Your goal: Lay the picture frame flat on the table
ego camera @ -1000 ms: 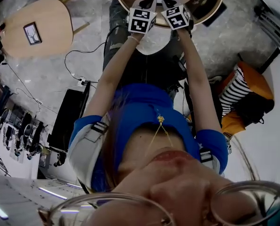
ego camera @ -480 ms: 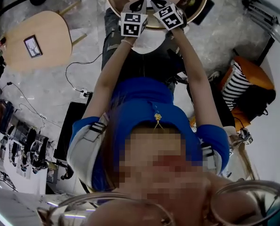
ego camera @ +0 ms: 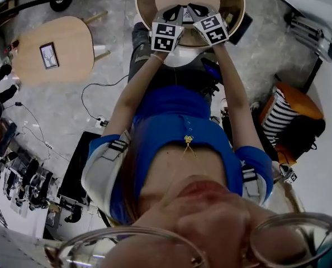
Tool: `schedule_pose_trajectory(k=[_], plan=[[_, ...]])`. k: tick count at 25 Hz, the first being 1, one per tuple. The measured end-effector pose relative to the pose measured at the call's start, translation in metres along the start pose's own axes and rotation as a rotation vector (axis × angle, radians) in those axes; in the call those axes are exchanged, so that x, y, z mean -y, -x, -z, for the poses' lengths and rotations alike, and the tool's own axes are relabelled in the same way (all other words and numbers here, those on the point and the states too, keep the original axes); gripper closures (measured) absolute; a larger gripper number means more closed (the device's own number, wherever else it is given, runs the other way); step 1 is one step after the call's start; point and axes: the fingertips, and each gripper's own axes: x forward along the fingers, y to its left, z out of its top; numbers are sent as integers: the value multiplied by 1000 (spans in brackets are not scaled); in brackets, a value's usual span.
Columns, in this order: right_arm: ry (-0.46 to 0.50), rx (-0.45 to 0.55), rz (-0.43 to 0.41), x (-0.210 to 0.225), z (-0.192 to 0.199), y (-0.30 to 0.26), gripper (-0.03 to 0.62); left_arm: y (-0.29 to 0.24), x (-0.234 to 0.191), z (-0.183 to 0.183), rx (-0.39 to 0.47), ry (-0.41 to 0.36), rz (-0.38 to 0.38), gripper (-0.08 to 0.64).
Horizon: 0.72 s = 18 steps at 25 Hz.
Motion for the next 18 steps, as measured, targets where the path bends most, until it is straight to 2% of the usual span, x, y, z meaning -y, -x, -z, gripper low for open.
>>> schedule_pose_trajectory(k=[6,9,18], plan=[[49,64,-6,-18,-28,17,591,25,-4,-14,55,12,-34,565],[76,106,-13,-32,-50,23,591,40,-13,-25,85,-15,-58,565],[126,306,-1,-53,-126,60,591,89,-11,-84,241,-45,-96,564]])
